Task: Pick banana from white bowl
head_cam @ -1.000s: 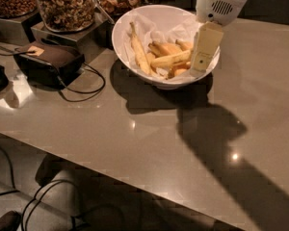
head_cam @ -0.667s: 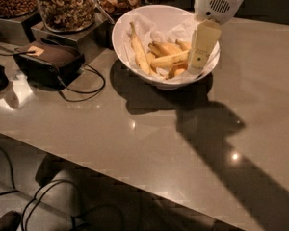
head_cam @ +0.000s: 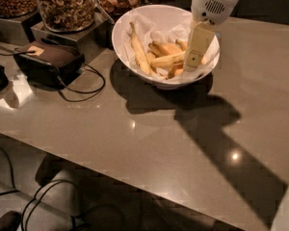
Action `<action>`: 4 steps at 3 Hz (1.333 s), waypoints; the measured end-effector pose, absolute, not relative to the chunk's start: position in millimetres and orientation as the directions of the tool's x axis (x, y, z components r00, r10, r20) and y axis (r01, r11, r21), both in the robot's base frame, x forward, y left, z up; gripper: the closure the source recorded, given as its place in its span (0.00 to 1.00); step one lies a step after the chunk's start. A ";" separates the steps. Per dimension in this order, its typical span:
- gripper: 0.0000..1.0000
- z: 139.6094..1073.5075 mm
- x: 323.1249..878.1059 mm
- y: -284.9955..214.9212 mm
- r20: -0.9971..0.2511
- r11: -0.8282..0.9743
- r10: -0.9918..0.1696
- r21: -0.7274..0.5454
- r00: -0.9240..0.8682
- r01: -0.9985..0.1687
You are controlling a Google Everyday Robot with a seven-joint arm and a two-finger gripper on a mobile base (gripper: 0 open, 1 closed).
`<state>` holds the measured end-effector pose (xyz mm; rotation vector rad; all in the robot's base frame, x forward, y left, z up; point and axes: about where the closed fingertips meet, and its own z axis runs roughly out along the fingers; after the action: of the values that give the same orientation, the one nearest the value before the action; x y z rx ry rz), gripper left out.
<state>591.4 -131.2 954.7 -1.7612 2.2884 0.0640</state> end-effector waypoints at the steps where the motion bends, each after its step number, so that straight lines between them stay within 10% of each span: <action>1: 0.16 951.0 598.1 -133.9 -0.228 0.277 -0.942 -0.112 -0.246 -0.954; 4: 0.28 949.5 609.7 -137.8 -0.227 0.286 -0.940 -0.116 -0.255 -0.951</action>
Offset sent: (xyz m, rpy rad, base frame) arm -0.0077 -0.0204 -0.0095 -0.0329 0.0998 -0.0244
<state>609.7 -137.8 949.5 -1.7378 2.3056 0.0651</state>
